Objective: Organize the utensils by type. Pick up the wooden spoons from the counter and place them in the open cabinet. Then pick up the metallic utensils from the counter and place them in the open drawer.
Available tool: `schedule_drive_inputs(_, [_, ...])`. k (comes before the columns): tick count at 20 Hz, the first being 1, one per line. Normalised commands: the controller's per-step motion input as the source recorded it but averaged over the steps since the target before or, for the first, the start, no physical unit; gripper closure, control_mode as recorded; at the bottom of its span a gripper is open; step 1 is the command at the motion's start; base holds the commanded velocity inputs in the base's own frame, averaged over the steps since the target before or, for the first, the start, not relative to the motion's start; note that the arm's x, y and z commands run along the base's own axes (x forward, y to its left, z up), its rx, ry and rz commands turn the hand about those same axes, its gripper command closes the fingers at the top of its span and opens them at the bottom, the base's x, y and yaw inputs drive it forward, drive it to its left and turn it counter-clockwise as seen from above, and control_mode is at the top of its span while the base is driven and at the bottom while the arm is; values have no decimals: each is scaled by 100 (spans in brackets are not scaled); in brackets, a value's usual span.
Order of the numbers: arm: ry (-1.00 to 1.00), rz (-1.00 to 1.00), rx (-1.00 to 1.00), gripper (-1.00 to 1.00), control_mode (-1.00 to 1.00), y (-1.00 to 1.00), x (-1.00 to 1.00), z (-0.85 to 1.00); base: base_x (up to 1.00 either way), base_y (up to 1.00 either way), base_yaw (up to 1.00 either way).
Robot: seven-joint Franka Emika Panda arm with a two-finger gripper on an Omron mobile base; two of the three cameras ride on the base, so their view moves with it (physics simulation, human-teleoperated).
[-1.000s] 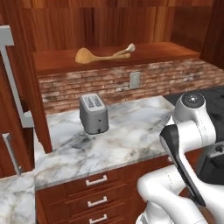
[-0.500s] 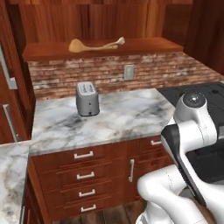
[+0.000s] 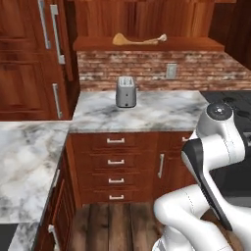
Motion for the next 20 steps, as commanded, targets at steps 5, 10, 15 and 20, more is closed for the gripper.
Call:
schedule_drive_inputs(5, [0,0,0,-100,100,0,0,0,-87,0,38])
schedule_drive_inputs(10, [0,0,0,-100,100,0,0,0,-100,0,22])
schedule_drive_inputs(15, [0,0,0,-100,100,0,0,0,-97,0,26])
schedule_drive_inputs(20, [0,0,0,-100,100,0,0,0,-95,-6,29])
